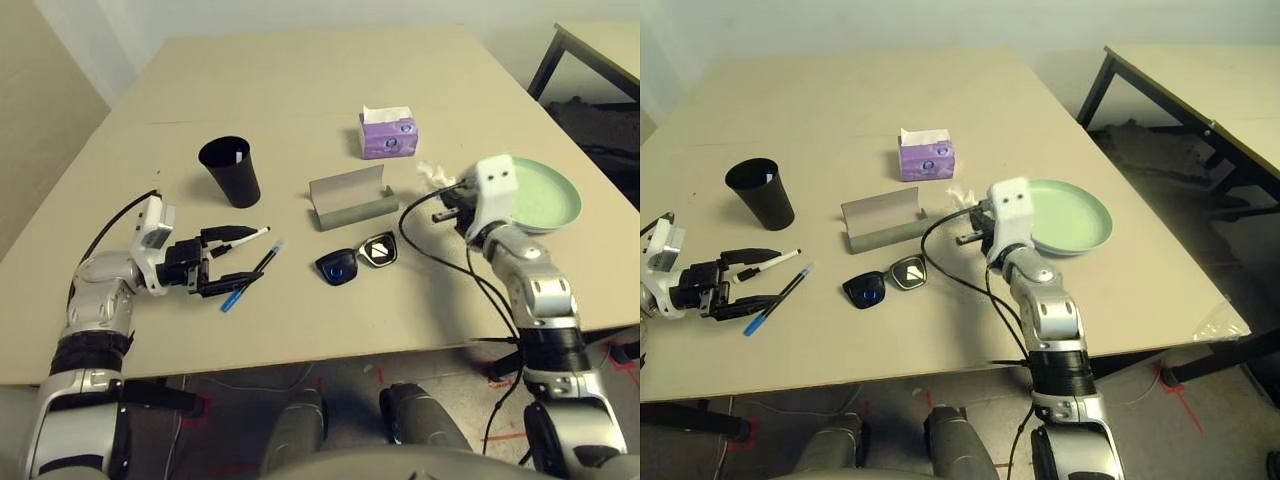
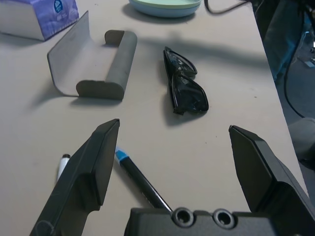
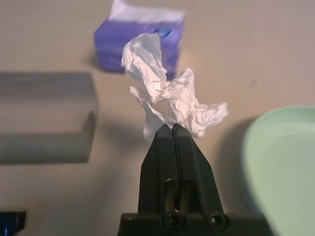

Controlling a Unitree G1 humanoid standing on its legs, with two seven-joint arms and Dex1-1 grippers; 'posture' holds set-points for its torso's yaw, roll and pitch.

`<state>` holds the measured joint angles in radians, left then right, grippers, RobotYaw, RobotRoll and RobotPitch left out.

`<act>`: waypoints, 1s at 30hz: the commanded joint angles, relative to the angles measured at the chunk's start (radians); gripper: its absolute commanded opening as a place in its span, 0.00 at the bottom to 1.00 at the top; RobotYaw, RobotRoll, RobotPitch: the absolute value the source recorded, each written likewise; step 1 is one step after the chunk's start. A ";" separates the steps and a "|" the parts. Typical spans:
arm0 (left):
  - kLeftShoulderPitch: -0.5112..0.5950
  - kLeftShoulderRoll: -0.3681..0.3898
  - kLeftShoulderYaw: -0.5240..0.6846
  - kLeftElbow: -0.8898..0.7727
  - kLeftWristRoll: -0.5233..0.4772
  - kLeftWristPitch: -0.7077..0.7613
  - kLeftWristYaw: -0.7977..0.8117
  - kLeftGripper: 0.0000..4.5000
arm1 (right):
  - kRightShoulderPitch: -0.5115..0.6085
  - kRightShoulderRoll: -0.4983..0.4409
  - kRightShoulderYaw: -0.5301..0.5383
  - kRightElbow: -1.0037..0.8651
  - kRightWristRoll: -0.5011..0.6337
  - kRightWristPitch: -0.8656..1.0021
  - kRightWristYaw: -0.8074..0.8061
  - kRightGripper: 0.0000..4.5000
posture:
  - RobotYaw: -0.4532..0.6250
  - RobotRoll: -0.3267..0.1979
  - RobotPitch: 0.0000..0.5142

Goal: Organize and tidy the items on the table.

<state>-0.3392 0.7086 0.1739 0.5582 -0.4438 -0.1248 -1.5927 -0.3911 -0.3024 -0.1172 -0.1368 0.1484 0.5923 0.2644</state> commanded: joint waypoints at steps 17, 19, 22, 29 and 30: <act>-0.039 -0.015 -0.014 0.070 0.020 -0.037 -0.021 1.00 | 0.040 -0.143 -0.116 0.008 0.022 0.078 0.006 0.21 | 0.33 0.62 0.12; -0.038 -0.014 -0.014 0.069 0.020 -0.037 -0.021 1.00 | 0.057 -0.145 -0.109 -0.009 0.022 0.091 0.012 0.37 | 0.33 0.62 0.12; -0.035 -0.009 -0.015 0.066 0.016 -0.035 -0.022 1.00 | 0.086 -0.156 -0.101 -0.038 0.024 0.119 0.025 0.61 | 0.33 0.62 0.13; -0.031 -0.005 -0.018 0.062 0.013 -0.033 -0.022 1.00 | 0.134 -0.236 -0.017 -0.135 0.019 0.214 0.105 1.00 | 0.32 0.62 0.13; -0.031 -0.004 -0.018 0.061 0.012 -0.033 -0.022 1.00 | 0.131 -0.255 0.015 -0.156 0.021 0.221 0.132 1.00 | 0.32 0.62 0.13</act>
<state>-0.3732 0.6941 0.1684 0.6191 -0.4325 -0.1508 -1.6080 -0.2627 -0.5397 -0.1621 -0.2473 0.1632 0.7884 0.3533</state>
